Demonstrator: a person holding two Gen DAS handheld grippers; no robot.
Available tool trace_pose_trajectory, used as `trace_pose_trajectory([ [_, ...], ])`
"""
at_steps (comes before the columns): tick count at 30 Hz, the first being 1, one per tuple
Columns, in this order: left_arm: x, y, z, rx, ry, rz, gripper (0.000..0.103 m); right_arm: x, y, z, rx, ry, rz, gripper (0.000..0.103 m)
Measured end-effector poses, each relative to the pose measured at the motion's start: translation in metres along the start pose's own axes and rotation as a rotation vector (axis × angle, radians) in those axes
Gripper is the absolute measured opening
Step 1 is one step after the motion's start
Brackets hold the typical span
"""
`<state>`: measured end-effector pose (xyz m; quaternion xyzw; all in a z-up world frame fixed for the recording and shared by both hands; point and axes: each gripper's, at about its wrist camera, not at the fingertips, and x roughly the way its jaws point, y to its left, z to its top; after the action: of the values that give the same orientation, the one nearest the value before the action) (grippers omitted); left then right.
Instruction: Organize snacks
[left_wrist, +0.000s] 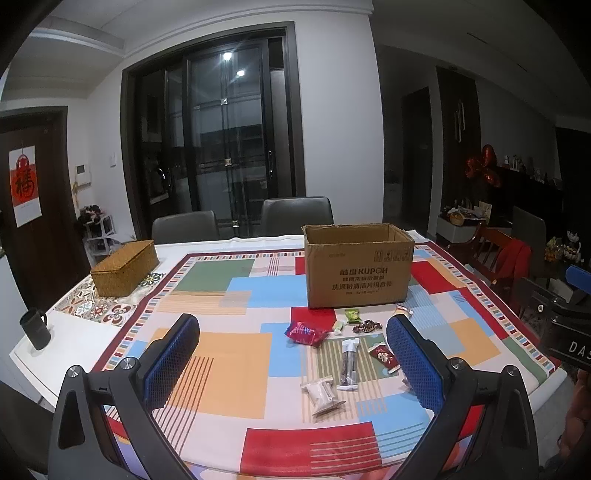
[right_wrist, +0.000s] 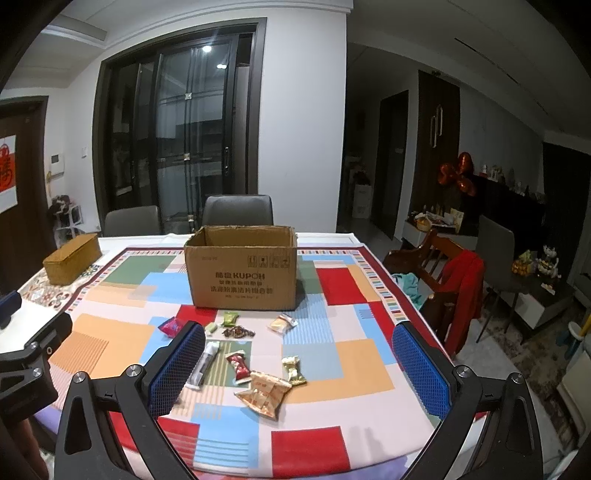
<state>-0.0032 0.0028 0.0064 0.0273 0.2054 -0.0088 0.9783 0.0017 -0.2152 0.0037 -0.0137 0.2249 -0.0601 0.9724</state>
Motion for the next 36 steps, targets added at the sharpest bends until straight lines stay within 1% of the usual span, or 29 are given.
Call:
trace_pose_trajectory([
  [1,-0.0001,-0.0005,-0.0001,0.001,-0.001,0.001,0.103,-0.0047,0.0034,0.0028,-0.002,-0.004,-0.006,0.103],
  [18,0.0002,-0.0012,0.0036,0.015,-0.010,-0.003,0.103,-0.0063,0.0027,0.0084,0.010,-0.013,-0.012,0.103],
  [36,-0.0001,-0.0012,0.0046,0.016,-0.015,-0.003,0.103,-0.0057,-0.0012,0.0078,0.010,-0.015,-0.011,0.103],
])
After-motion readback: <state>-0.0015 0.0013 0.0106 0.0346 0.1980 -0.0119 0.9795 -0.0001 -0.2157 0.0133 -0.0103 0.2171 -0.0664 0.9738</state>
